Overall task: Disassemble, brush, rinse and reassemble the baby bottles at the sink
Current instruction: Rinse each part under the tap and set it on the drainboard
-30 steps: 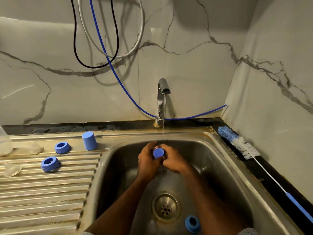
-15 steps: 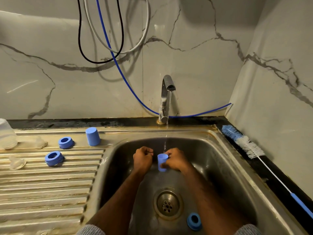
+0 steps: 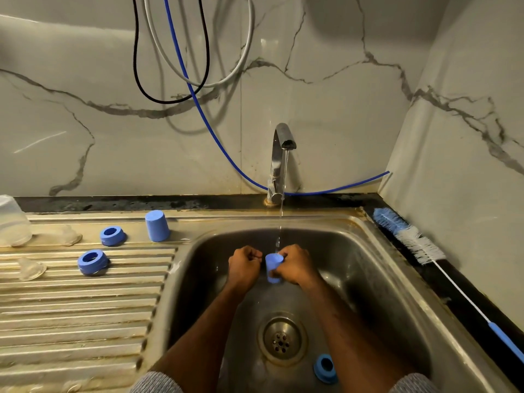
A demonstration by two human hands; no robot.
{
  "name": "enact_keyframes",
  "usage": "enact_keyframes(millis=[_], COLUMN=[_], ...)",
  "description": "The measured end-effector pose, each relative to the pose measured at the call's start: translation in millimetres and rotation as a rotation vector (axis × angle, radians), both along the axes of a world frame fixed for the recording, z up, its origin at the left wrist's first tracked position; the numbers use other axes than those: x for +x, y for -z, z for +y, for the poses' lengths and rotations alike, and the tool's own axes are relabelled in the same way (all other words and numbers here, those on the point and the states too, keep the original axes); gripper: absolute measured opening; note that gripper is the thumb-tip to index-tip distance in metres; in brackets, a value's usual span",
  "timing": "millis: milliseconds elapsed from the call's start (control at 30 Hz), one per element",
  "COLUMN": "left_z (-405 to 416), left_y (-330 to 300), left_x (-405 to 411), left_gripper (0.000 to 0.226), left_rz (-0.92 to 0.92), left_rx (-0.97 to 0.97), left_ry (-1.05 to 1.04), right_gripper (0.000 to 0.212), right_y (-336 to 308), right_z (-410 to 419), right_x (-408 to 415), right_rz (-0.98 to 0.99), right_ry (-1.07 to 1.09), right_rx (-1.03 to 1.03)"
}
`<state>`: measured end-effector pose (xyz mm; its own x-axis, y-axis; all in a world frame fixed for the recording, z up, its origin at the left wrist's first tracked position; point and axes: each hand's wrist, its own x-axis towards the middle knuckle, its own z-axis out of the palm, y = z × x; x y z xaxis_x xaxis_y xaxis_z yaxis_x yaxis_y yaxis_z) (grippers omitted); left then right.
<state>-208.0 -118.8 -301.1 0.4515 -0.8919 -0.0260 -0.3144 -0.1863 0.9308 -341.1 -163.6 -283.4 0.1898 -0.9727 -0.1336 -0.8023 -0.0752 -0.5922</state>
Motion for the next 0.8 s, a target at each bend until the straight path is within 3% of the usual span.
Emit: enact_keyframes(millis=[233, 333, 433, 533, 800], left_z=[-0.1, -0.3, -1.0, -2.3, -2.8], left_y=[-0.6, -0.6, 0.6, 0.7, 2.7], left_x=[-0.1, 0.9, 1.2, 1.7, 2.3], left_gripper=[0.021, 0.02, 0.024, 0.023, 0.019], left_rz=[-0.002, -0.005, 0.002, -0.014, -0.04], left_rx=[0.002, -0.002, 0.006, 0.0, 0.0], left_ry=[-0.008, -0.008, 0.009, -0.022, -0.008], right_gripper=[0.037, 0.044, 0.043, 0.047, 0.042], right_y=[2.6, 2.4, 3.7, 3.9, 8.8], right_z=[-1.6, -2.3, 0.8, 0.9, 0.5], right_x=[-3.9, -0.8, 3.1, 1.9, -1.3], right_rz=[0.001, -0.037, 0.032, 0.037, 0.106], right_ry=[-0.052, -0.016, -0.113, -0.024, -0.026], right_rx=[0.029, -0.032, 0.078, -0.027, 0.025])
